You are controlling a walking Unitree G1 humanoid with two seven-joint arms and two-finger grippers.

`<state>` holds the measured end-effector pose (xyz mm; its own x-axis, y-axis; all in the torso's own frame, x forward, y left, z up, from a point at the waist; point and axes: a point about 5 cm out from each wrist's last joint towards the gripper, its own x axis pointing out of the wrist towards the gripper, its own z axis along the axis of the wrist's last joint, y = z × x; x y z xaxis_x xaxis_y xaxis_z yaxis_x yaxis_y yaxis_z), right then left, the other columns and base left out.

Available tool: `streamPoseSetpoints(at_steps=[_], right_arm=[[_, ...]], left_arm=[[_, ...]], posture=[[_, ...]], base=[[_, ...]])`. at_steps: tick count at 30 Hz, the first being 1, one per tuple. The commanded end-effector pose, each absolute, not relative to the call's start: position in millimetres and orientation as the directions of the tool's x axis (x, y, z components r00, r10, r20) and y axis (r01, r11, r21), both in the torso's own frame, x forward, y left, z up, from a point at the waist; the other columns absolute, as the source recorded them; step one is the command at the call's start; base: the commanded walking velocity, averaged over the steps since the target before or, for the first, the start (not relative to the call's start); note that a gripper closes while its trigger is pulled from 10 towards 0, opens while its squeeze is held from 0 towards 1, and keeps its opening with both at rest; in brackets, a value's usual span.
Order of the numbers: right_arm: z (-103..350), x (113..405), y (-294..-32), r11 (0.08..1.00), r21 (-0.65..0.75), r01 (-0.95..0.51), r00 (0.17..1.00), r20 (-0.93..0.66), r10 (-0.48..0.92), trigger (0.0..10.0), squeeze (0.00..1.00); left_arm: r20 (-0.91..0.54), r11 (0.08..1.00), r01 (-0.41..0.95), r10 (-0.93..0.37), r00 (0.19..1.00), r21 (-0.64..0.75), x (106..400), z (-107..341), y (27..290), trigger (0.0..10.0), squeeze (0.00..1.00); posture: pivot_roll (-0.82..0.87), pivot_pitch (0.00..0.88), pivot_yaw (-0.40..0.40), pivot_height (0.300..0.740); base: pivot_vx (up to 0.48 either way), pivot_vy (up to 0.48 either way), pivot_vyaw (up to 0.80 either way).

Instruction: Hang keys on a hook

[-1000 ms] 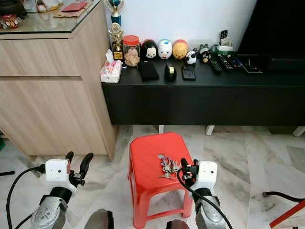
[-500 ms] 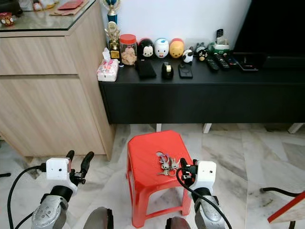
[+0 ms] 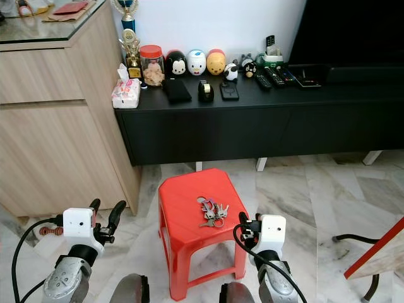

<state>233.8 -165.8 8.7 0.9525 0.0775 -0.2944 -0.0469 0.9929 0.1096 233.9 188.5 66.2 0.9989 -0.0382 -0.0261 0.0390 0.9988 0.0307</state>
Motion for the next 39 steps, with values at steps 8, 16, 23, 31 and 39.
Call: streamPoseSetpoints(at_steps=[8,16,23,31,39], right_arm=[[9,236,-167,0.992,0.126,-0.03,0.954,-0.294,0.066,10.0,0.0],[7,236,-165,0.992,0.121,-0.038,0.951,-0.299,0.072,10.0,0.0],[3,233,-167,0.995,0.088,-0.049,0.94,-0.332,0.076,10.0,0.0],[1,232,-168,0.996,0.051,-0.068,0.935,-0.344,0.082,10.0,0.0],[-6,229,-167,0.995,0.056,-0.082,0.914,-0.394,0.097,10.0,0.0]], left_arm=[[-0.04,0.998,0.054,-0.053,0.998,0.03,235,64,187,10.0,0.0],[-0.037,0.997,0.067,-0.065,0.997,0.047,237,65,184,10.0,0.0],[-0.039,0.996,0.07,-0.068,0.997,0.048,238,64,184,10.0,0.0],[-0.036,0.996,0.069,-0.068,0.997,0.047,239,64,183,10.0,0.0],[-0.035,0.997,0.068,-0.066,0.997,0.046,239,63,182,10.0,0.0]], posture=[[-0.04,0.006,-0.029,0.618],[-0.04,0.007,-0.029,0.618],[-0.04,0.008,-0.03,0.618],[-0.05,0.008,-0.03,0.618],[-0.05,0.009,-0.031,0.618]], base=[[0.306,0.0,0.27],[0.312,0.0,0.0],[0.301,0.0,0.0],[0.326,0.0,0.05],[0.201,0.0,0.31]])
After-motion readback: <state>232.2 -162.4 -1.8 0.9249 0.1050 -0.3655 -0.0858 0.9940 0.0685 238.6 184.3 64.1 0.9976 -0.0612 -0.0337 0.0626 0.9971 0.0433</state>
